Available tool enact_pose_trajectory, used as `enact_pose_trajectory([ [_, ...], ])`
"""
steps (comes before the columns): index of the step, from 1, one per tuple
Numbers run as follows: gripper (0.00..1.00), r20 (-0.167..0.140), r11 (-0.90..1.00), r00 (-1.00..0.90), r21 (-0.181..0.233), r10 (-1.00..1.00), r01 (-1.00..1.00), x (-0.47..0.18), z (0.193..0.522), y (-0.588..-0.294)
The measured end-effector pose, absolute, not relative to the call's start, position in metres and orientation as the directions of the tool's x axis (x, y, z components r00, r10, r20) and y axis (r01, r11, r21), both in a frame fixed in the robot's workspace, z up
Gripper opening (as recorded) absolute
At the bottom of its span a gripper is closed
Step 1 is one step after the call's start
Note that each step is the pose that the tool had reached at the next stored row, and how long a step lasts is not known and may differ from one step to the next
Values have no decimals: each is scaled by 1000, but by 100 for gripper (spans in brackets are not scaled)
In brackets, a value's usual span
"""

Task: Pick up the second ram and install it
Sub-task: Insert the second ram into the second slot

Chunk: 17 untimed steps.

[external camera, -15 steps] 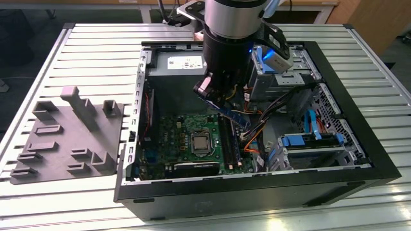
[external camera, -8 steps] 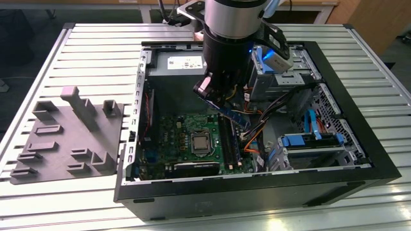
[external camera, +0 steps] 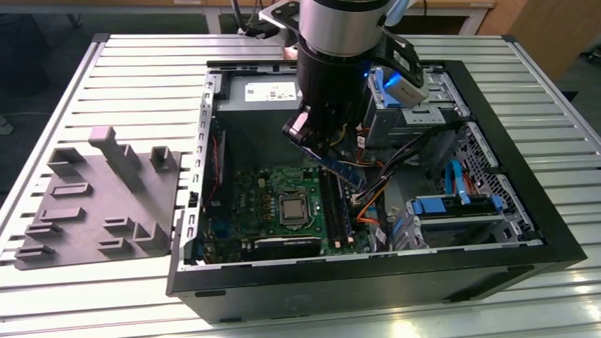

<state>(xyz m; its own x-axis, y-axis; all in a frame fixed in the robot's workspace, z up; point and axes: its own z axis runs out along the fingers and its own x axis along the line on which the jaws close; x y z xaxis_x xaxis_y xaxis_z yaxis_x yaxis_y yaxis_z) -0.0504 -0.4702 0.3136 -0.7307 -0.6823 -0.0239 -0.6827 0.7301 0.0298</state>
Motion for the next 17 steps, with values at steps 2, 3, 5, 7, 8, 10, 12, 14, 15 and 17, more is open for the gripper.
enact_pose_trajectory([
  [2, 12, -24, 731, -732, 30, -681, -681, -50, 314, -470],
  [3, 12, -24, 732, -733, 30, -680, -680, -50, 314, -470],
  [5, 12, -24, 739, -739, 30, -673, -674, -50, 314, -470],
  [7, 12, -24, 747, -748, 30, -663, -664, -50, 314, -470],
  [8, 12, -24, 753, -753, 30, -657, -658, -50, 314, -470],
  [10, 12, -24, 764, -765, 30, -644, -644, -50, 314, -470],
  [12, 12, -24, 775, -775, 30, -631, -632, -50, 313, -470],
  [14, 12, -24, 785, -785, 30, -619, -619, -50, 313, -470],
  [15, 12, -24, 789, -790, 30, -613, -613, -50, 313, -470],
  [17, 12, -24, 799, -800, 30, -600, -601, -50, 313, -470],
])
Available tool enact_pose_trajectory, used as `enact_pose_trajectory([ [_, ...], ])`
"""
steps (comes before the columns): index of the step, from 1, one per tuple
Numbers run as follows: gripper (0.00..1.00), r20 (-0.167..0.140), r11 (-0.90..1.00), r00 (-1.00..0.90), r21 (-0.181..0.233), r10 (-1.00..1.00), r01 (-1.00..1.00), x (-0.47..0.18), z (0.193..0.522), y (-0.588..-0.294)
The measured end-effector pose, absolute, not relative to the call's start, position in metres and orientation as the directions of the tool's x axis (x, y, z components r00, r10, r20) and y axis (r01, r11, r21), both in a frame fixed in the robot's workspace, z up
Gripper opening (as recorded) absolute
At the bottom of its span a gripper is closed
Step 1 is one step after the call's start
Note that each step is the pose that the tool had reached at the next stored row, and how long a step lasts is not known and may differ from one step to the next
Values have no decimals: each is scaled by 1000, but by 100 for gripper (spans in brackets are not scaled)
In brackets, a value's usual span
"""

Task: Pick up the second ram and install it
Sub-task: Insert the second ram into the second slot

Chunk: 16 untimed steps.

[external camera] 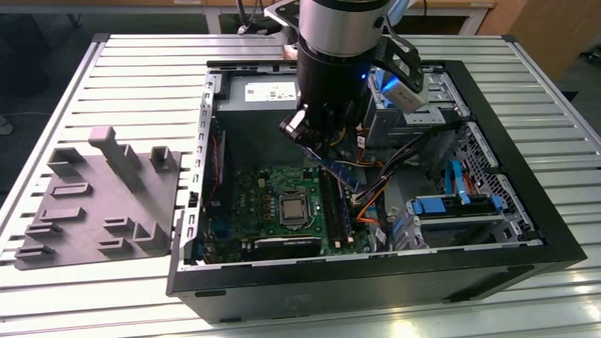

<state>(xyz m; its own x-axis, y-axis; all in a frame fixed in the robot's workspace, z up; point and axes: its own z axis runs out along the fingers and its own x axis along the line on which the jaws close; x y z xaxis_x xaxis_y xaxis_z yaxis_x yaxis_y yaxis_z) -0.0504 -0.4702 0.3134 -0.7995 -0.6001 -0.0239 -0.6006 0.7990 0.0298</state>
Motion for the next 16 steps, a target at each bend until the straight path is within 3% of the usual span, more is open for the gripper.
enact_pose_trajectory([
  [16, 12, -24, 864, -865, 30, -501, -502, -50, 313, -470],
])
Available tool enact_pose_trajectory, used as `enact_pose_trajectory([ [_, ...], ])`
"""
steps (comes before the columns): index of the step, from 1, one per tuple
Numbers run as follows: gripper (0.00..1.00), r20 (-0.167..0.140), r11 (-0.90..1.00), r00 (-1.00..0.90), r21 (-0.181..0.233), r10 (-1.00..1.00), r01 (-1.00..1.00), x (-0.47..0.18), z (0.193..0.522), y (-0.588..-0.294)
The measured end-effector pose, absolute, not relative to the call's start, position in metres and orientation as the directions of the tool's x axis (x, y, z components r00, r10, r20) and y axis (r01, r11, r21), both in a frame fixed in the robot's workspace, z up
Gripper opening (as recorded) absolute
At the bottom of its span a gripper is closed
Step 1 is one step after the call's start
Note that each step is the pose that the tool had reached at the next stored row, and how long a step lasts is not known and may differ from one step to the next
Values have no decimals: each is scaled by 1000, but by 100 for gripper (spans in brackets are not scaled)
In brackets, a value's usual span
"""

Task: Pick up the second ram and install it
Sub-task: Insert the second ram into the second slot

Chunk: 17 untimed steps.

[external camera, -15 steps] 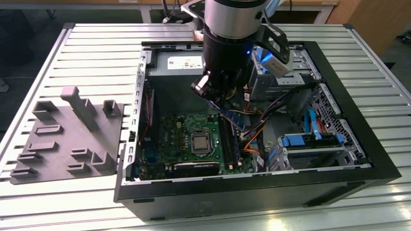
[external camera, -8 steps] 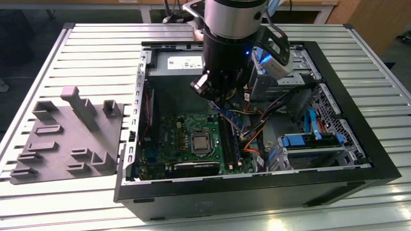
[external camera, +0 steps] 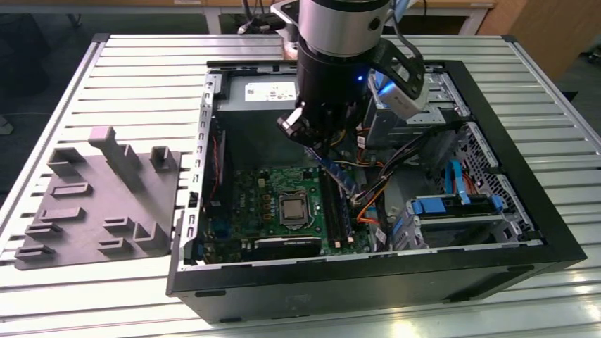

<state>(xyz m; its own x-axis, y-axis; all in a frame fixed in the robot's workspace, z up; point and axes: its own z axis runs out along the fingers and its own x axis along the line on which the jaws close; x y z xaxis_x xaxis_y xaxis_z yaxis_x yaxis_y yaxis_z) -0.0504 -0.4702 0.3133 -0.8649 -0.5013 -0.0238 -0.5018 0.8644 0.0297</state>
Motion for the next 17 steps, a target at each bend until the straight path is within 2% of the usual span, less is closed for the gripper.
enact_pose_trajectory([
  [17, 12, -24, 920, -920, 30, -391, -392, -50, 313, -470],
])
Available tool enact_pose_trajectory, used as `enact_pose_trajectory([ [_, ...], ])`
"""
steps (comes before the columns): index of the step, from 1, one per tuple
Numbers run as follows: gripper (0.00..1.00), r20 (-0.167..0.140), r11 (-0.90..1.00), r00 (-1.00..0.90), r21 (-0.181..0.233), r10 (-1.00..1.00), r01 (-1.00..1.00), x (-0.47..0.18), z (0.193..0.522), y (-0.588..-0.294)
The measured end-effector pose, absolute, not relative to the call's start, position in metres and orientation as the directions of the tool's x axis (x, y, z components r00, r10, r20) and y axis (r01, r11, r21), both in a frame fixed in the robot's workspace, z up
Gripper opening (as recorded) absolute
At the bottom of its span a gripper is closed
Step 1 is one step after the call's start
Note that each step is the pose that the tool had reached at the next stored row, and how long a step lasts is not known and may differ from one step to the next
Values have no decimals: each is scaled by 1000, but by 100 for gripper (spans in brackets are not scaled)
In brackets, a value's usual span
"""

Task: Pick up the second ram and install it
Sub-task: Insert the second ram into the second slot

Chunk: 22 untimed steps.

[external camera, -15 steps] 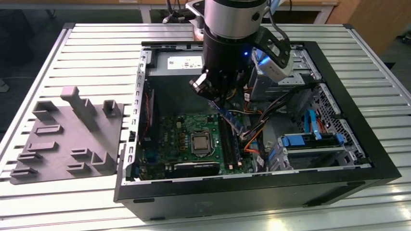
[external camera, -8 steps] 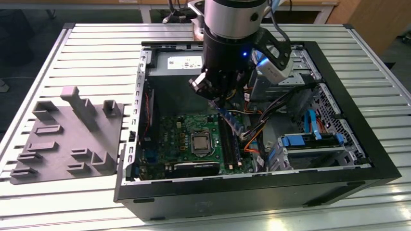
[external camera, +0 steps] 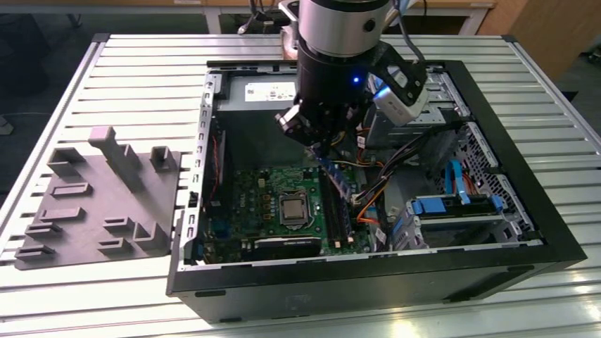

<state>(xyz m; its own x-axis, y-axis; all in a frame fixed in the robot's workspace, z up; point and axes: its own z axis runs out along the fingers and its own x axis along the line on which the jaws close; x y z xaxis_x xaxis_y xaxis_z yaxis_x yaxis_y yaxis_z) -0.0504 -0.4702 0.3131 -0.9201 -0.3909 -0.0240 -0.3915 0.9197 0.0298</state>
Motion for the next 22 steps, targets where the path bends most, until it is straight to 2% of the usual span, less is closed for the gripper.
enact_pose_trajectory([
  [22, 12, -24, 980, -980, 30, -195, -196, -50, 313, -470],
])
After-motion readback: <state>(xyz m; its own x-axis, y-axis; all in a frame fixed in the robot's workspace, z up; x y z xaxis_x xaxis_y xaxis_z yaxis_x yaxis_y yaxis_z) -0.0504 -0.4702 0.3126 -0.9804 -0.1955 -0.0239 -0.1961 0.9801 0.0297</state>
